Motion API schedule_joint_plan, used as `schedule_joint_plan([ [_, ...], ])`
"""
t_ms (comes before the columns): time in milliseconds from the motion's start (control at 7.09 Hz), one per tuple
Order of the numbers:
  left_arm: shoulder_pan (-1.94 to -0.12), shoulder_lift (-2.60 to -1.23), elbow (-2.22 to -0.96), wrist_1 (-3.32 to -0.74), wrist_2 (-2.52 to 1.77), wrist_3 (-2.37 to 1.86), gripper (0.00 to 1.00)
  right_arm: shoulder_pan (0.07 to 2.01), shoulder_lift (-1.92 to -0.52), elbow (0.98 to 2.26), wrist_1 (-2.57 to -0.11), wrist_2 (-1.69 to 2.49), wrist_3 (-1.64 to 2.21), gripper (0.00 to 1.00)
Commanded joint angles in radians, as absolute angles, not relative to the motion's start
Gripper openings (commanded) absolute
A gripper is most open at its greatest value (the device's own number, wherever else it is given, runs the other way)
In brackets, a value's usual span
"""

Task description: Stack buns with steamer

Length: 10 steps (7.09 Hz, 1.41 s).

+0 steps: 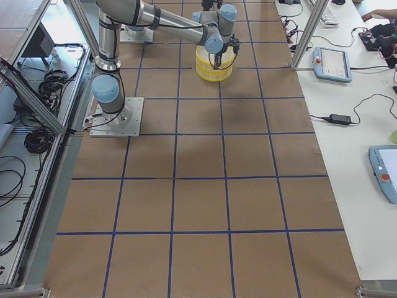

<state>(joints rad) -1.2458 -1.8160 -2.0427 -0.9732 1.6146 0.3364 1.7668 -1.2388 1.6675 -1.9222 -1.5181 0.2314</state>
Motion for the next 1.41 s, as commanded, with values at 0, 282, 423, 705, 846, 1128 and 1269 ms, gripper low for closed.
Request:
schedule_joint_plan([
  [0, -1.276, -1.761, -2.023, -0.994, 1.614, 0.273, 0.02, 1.696, -1.329, 1.556, -1.694, -1.516, 0.221, 1.0],
  [282, -1.426, -1.703, -1.959, -1.047, 1.597, 0.078, 0.02, 1.596, -1.454, 1.43, -1.413, -1.522, 0.174, 1.0],
  [423, -1.556, -1.7, -1.853, -1.13, 1.554, -0.09, 0.02, 1.579, -1.489, 1.405, -1.338, -1.544, 0.164, 1.0],
  [705, -1.736, -1.745, -1.67, -1.186, 1.42, -0.399, 0.02, 1.591, -1.523, 1.469, -1.458, -1.545, 0.138, 1.0],
  [846, -1.791, -1.767, -1.663, -1.169, 1.398, -0.47, 0.02, 1.591, -1.534, 1.498, -1.503, -1.546, 0.138, 1.0],
  [1128, -1.905, -1.853, -1.664, -1.048, 1.397, -0.613, 0.03, 1.591, -1.536, 1.499, -1.526, -1.546, 0.135, 1.0],
  [1269, -1.928, -1.88, -1.664, -1.034, 1.397, -0.624, 0.59, 1.591, -1.534, 1.499, -1.526, -1.546, 0.091, 1.0],
])
